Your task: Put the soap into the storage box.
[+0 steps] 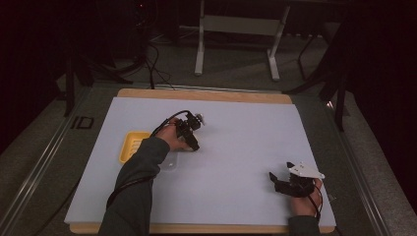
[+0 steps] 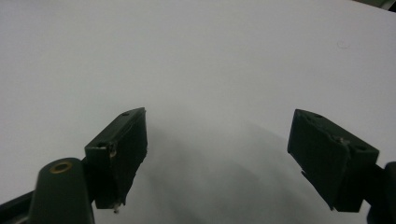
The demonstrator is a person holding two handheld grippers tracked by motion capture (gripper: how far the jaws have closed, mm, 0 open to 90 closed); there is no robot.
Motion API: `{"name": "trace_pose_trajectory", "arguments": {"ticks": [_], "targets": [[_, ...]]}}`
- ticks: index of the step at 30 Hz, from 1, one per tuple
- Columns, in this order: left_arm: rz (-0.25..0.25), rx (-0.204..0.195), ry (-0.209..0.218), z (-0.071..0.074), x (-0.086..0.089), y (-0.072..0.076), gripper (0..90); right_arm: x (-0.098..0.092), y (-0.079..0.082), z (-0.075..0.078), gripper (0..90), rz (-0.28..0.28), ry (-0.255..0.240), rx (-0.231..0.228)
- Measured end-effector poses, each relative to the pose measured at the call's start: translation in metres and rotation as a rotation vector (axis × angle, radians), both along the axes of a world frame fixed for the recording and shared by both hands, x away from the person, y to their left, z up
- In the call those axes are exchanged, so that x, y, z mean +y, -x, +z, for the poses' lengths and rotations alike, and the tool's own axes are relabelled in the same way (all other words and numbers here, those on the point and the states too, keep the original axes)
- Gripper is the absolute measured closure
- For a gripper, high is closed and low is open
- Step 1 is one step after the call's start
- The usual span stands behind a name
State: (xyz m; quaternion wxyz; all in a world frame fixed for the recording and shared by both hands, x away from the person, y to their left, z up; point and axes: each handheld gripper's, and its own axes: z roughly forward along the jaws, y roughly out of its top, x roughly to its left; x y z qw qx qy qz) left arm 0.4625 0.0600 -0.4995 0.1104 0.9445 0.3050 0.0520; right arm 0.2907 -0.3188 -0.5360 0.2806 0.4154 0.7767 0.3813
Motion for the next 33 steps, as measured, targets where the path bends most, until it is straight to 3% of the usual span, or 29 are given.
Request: {"name": "trace_pose_trajectory", "arguments": {"ticks": [9,19,33], "targets": [[-0.012,0.007,-0.015,-0.005,-0.001,0.0,22.9,0.0,0.0,0.0,19.8,0.001,-0.002,0.0],[-0.107,0.032,-0.033,-0.004,-0.005,0.009,24.1,0.0,0.0,0.0,19.8,0.002,0.0,0.003],[-0.066,0.088,-0.073,-0.004,-0.011,0.004,23.8,0.0,0.0,0.0,19.8,0.002,0.004,0.003]]}}
